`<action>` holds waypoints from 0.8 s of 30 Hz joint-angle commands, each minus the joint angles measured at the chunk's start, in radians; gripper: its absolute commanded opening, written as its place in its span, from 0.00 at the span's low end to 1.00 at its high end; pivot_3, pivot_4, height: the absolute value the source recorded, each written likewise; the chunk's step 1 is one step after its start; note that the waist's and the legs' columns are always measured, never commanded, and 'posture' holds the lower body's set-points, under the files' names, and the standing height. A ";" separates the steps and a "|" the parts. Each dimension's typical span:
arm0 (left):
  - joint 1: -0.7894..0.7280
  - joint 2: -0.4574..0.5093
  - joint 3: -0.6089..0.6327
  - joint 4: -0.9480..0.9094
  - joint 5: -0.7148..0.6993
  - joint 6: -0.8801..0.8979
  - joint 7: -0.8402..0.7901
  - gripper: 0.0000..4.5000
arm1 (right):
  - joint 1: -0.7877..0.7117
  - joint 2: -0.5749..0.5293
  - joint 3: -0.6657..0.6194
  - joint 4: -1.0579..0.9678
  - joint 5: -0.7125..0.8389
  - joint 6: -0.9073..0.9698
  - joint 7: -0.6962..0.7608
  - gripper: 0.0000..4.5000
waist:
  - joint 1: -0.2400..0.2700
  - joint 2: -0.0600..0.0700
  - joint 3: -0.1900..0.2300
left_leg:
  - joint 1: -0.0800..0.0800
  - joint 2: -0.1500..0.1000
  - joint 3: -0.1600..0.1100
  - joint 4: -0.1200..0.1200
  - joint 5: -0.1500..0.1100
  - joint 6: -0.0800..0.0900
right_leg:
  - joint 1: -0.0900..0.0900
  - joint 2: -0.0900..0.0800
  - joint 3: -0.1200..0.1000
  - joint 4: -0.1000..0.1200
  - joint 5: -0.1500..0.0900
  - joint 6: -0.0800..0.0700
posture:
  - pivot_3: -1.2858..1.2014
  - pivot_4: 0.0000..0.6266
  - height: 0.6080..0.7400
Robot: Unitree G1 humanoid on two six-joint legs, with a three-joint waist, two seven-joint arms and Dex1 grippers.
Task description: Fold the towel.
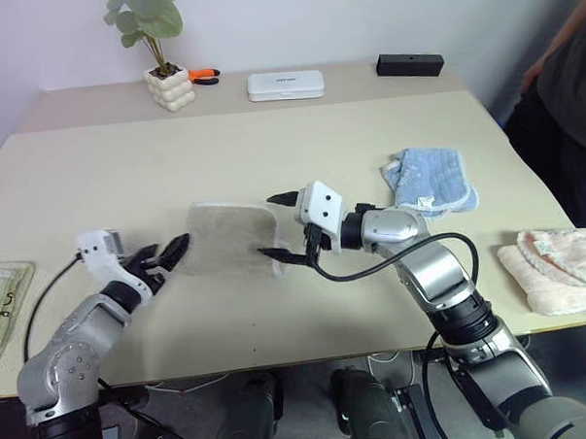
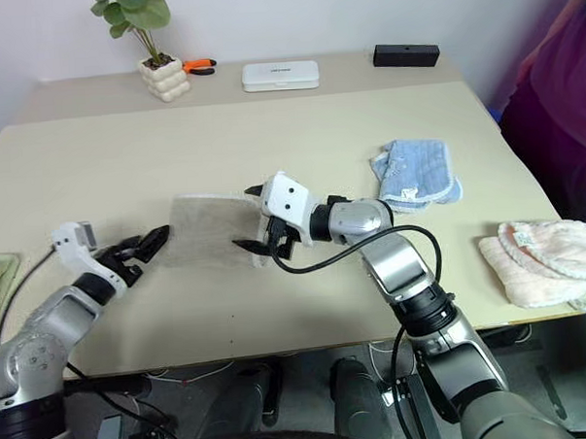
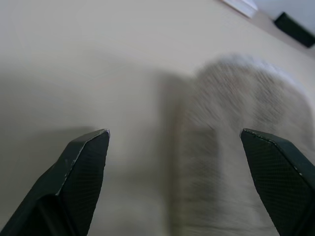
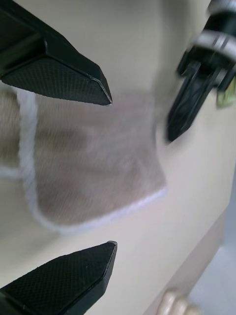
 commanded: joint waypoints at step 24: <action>-0.005 0.034 -0.100 -0.097 0.023 -0.012 -0.120 0.56 | -0.033 0.158 -0.096 0.067 0.099 0.337 -0.200 1.00 | -0.001 0.000 0.000 | 0.000 0.000 0.000 -0.001 0.000 0.000 | -0.001 0.000 0.001 0.000 0.000 -0.001 | 0.52 0.24 1.00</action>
